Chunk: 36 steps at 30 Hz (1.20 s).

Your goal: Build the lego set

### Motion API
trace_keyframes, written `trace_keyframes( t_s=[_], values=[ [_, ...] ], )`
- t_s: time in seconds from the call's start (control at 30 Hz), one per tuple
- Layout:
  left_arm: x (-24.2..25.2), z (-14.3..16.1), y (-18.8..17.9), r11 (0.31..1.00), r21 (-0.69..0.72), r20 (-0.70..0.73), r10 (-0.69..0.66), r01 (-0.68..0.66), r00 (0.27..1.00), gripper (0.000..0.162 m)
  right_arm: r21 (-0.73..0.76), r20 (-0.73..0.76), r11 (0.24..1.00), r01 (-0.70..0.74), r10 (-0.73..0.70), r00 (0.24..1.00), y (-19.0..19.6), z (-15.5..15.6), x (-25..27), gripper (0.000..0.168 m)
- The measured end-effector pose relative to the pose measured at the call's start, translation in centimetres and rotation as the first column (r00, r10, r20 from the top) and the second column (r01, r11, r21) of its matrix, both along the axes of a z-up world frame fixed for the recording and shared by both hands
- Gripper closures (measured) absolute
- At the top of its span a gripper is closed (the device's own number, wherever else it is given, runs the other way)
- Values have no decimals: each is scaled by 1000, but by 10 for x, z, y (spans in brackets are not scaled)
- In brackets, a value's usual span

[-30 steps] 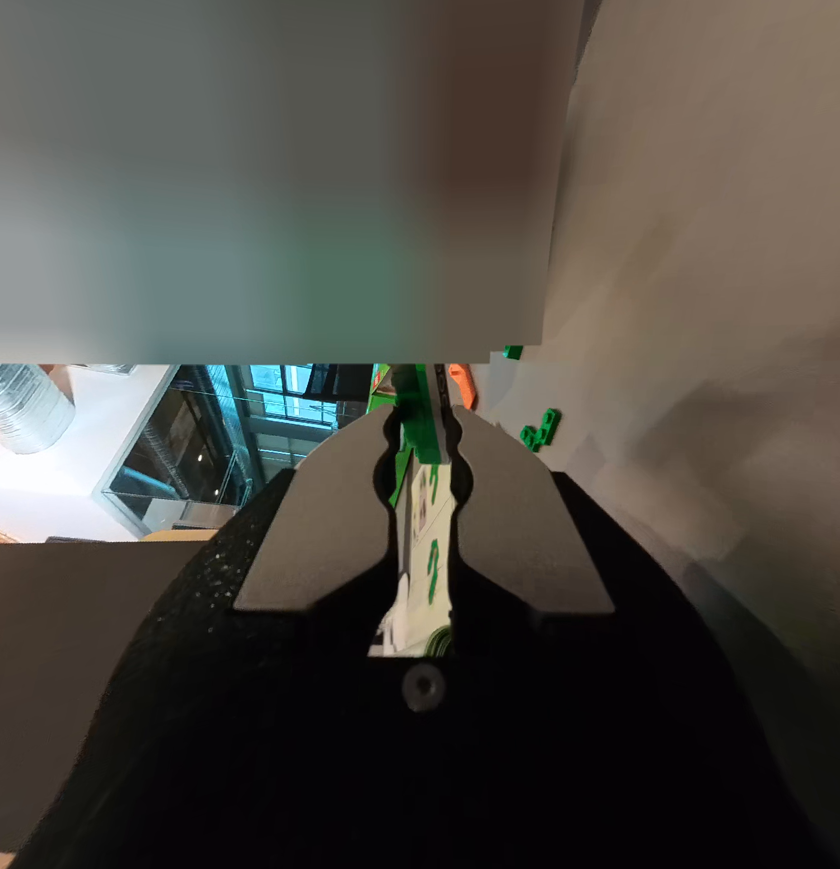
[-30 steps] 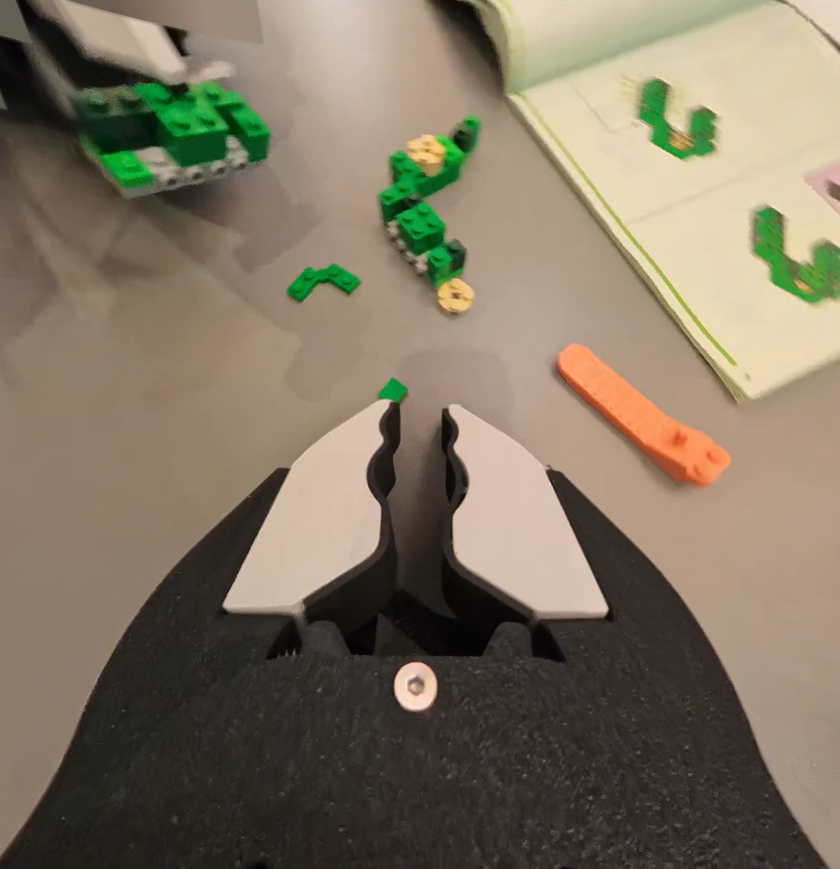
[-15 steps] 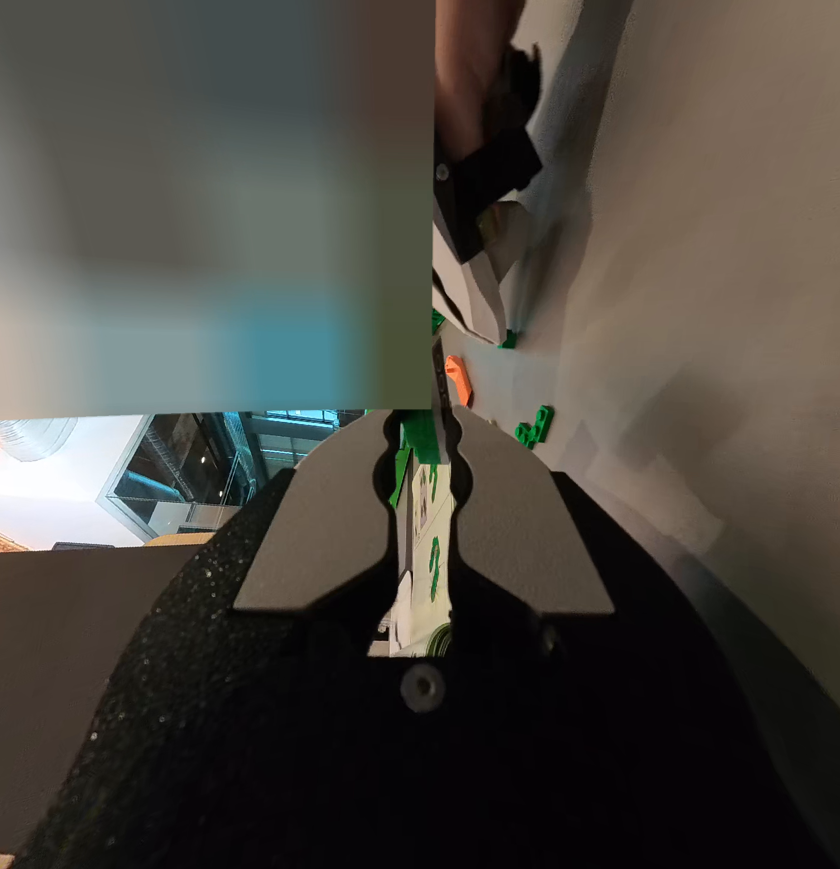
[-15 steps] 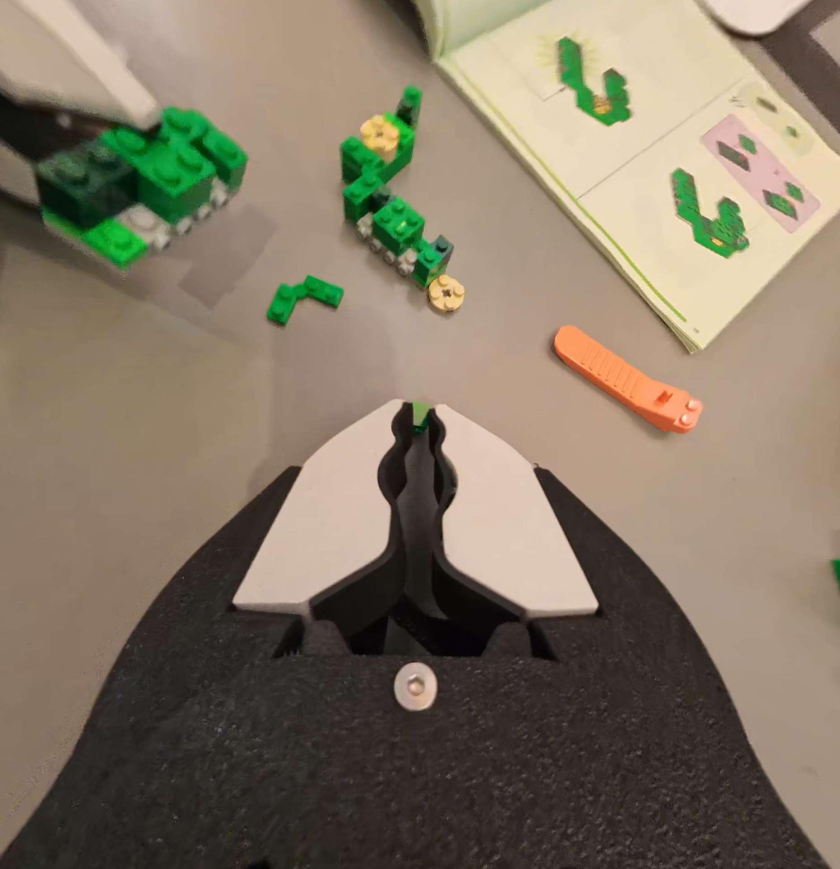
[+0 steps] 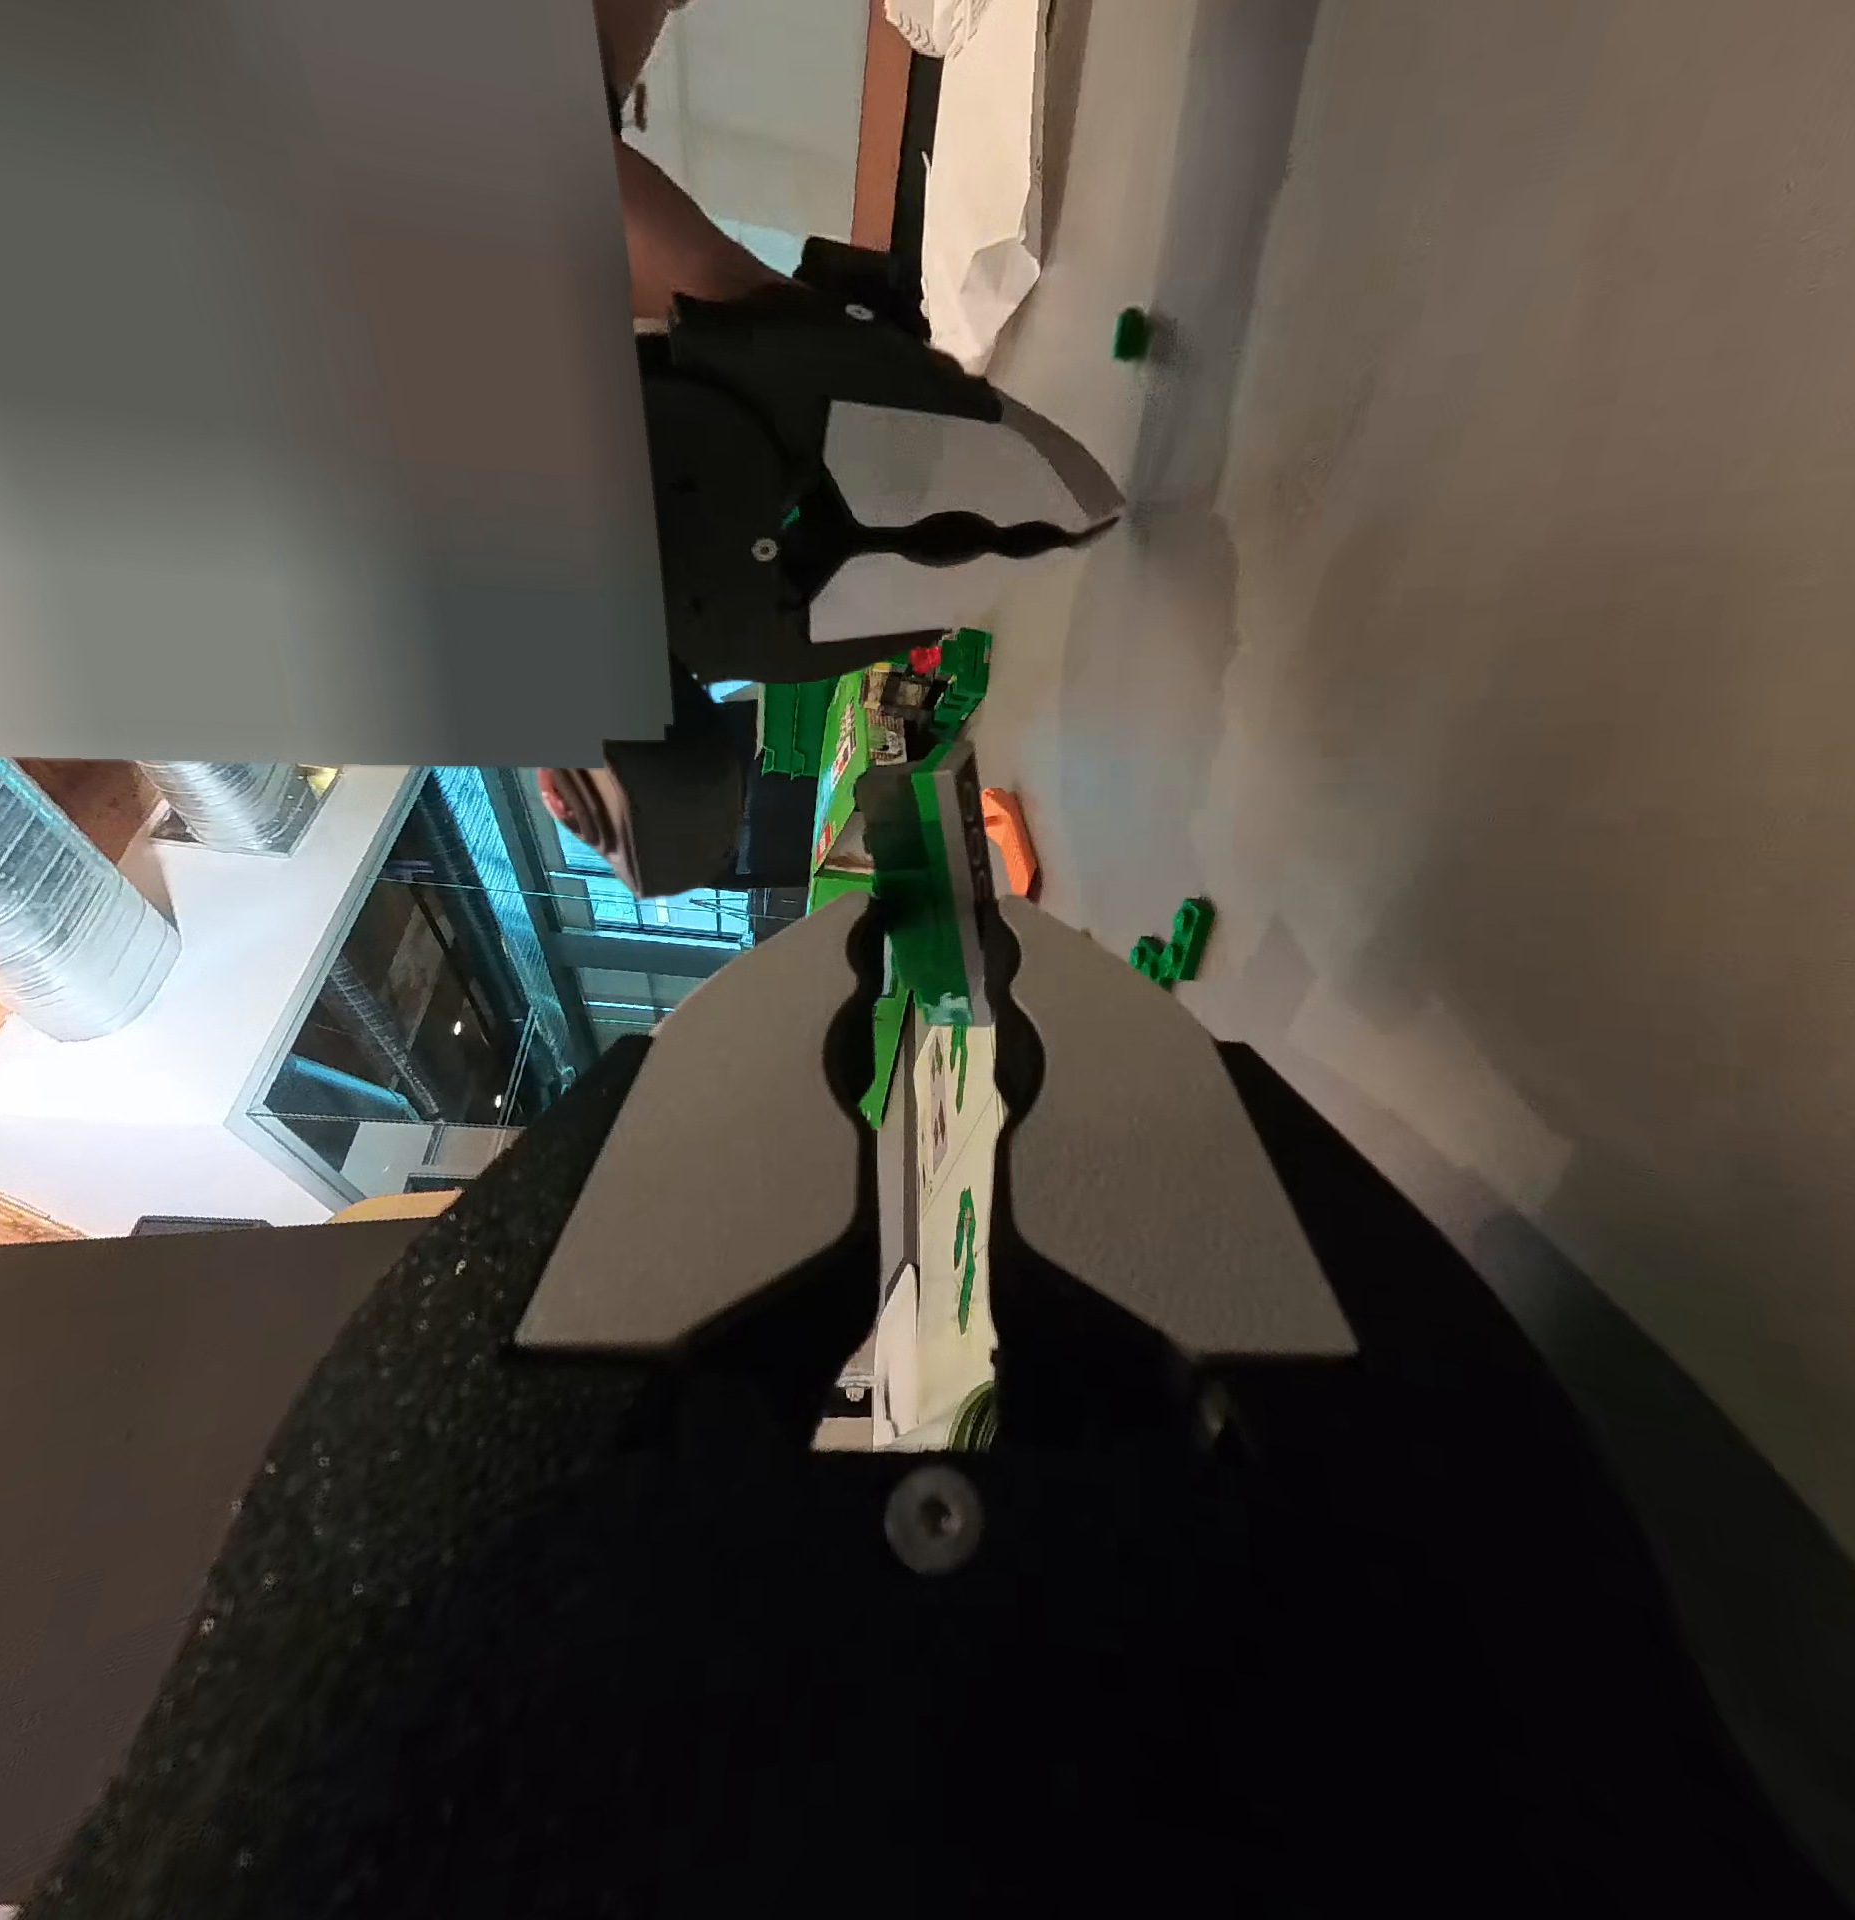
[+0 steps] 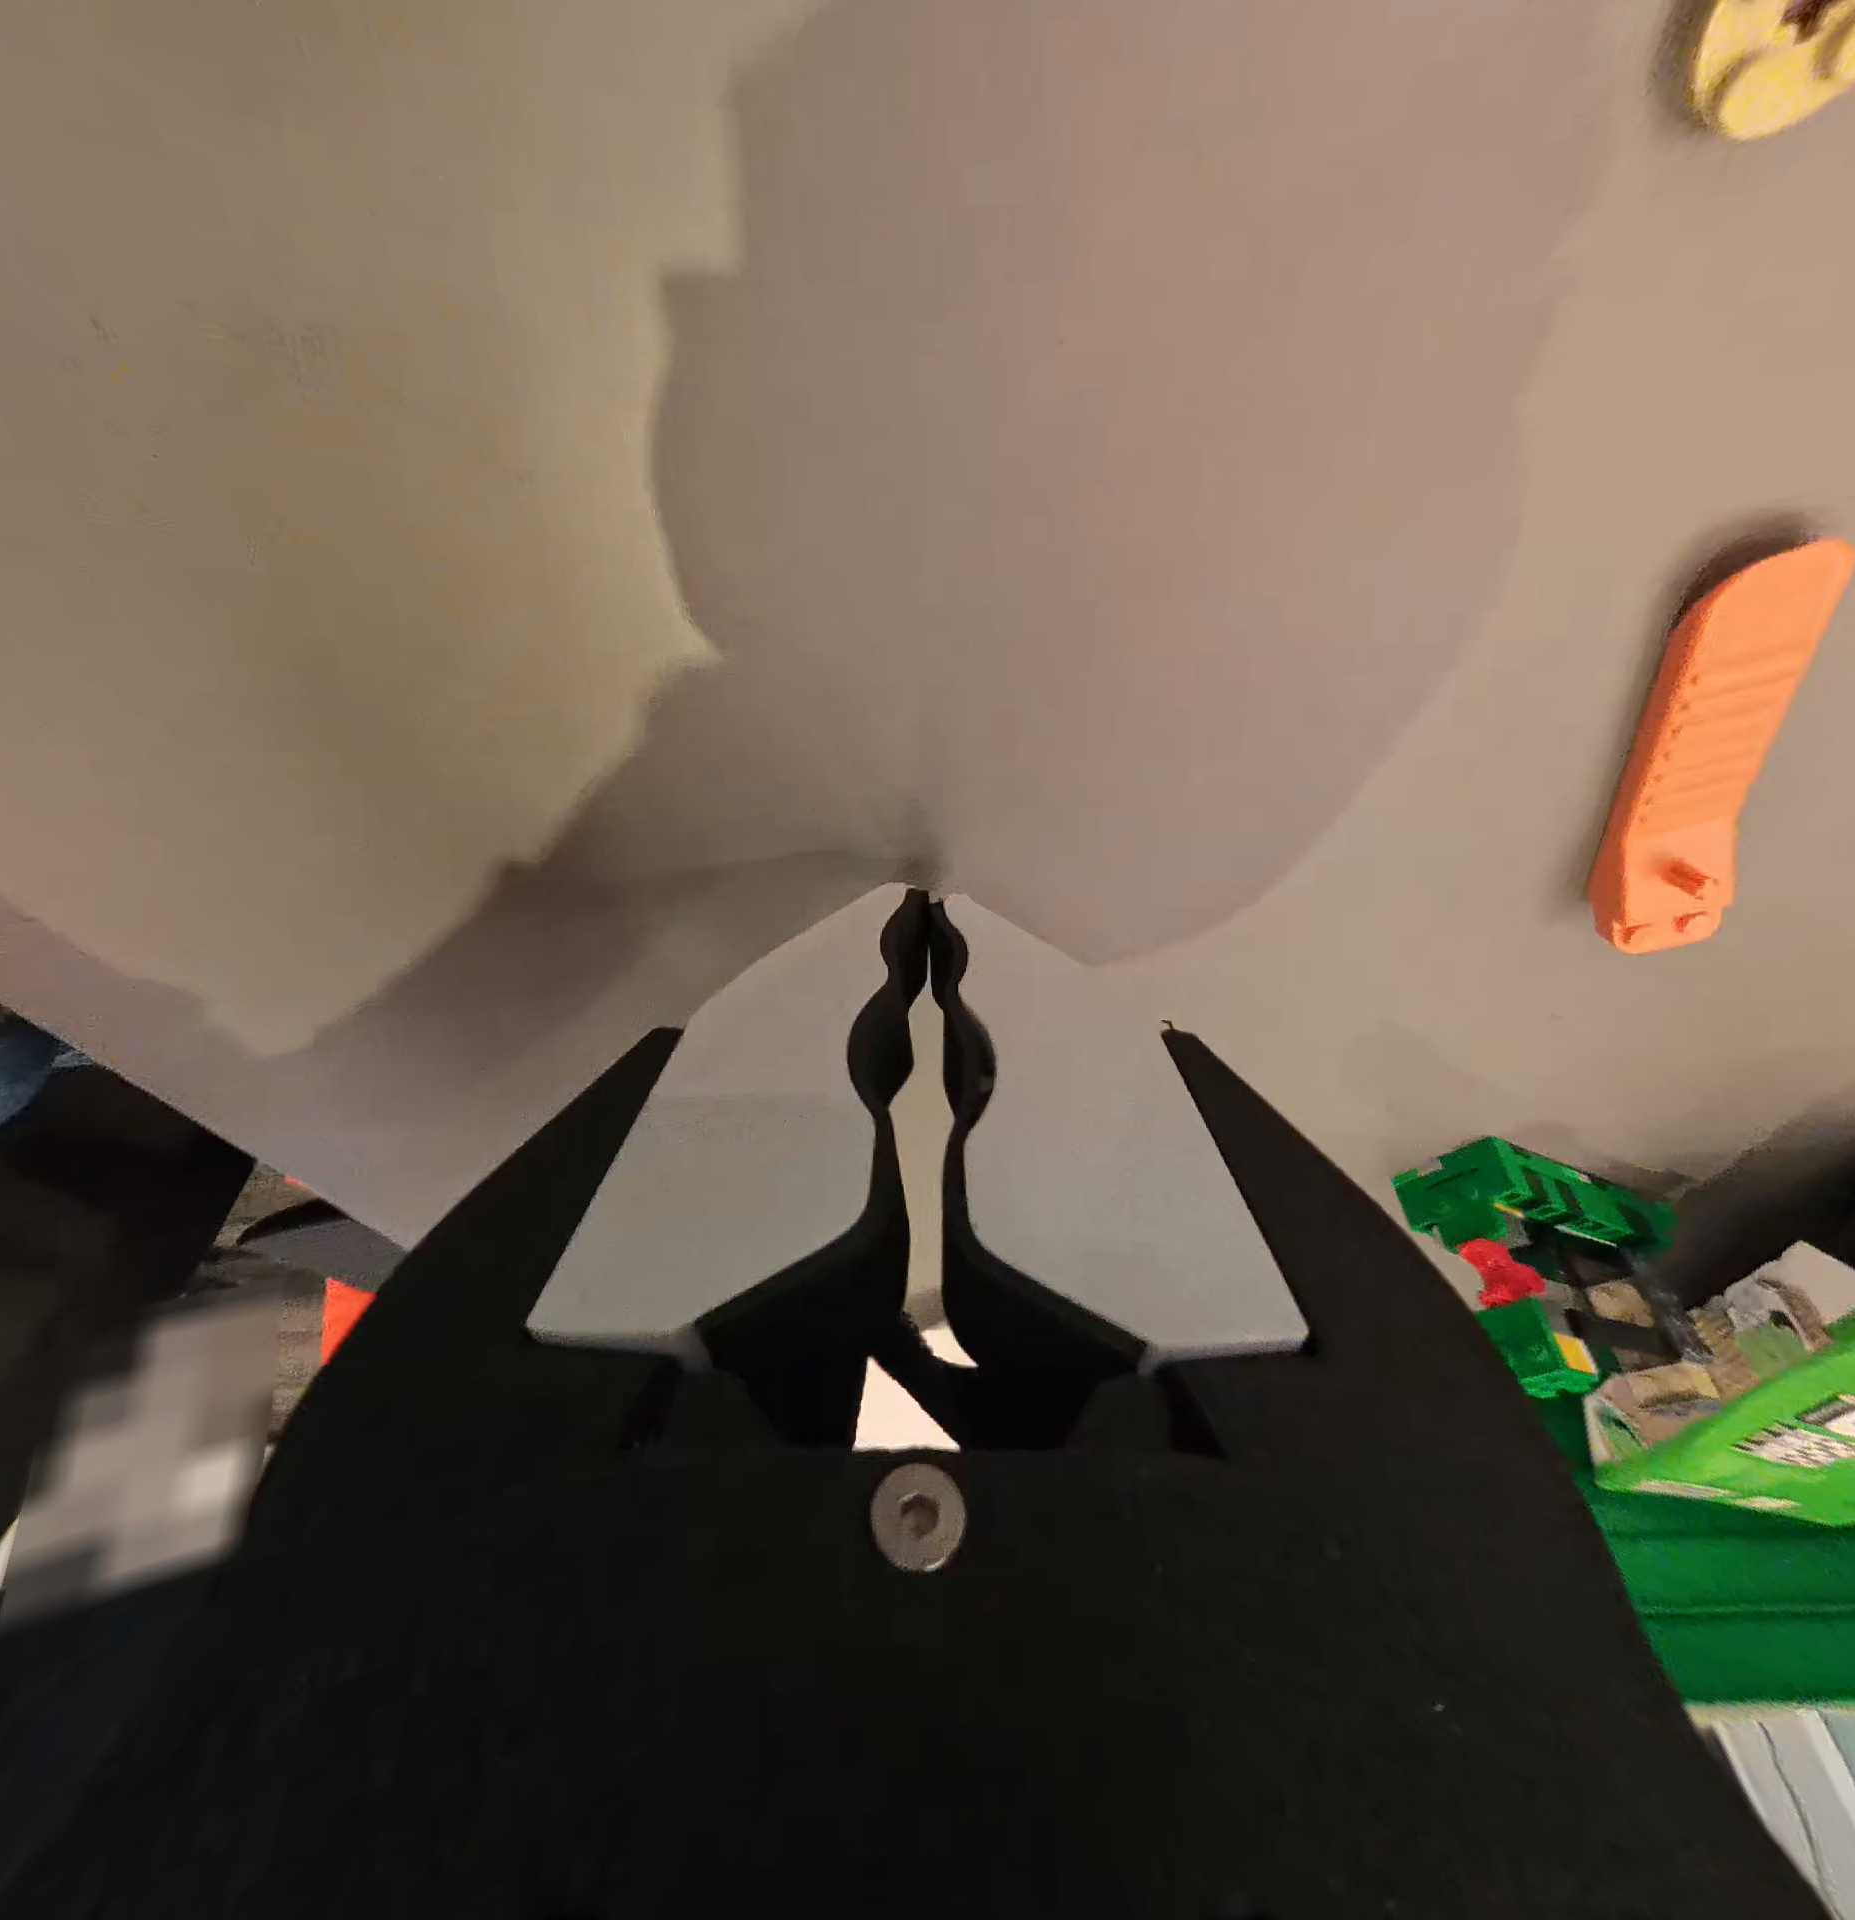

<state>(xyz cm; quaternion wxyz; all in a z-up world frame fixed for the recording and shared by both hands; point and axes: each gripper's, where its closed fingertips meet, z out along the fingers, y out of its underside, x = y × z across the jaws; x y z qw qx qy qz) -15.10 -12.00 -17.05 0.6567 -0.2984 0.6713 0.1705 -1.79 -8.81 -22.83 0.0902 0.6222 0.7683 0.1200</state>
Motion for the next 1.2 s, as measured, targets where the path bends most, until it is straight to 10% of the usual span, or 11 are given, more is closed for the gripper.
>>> trace_keyframes(
  t_s=[0.23,0.37,0.57,0.8,1.2],
  values=[
    [-1,-1,1,1000,-8,0,2,-2,1000,145,16,-405,975,221,-195,893,14,23,3,155],
    [0,-2,0,1000,-10,-6,-2,2,1000,145,-38,-675,897,440,-348,651,10,30,33,149],
    [2,-4,-1,1000,-3,-26,-4,4,1000,145,-131,-860,563,816,-474,189,-4,29,68,148],
    [1,-5,0,1000,-18,-25,-3,2,1000,145,-83,-889,421,903,-441,124,-28,4,65,139],
    [2,-8,-2,999,-33,-37,-14,12,999,145,-104,-897,404,909,-433,89,-17,3,54,152]
  ],
)
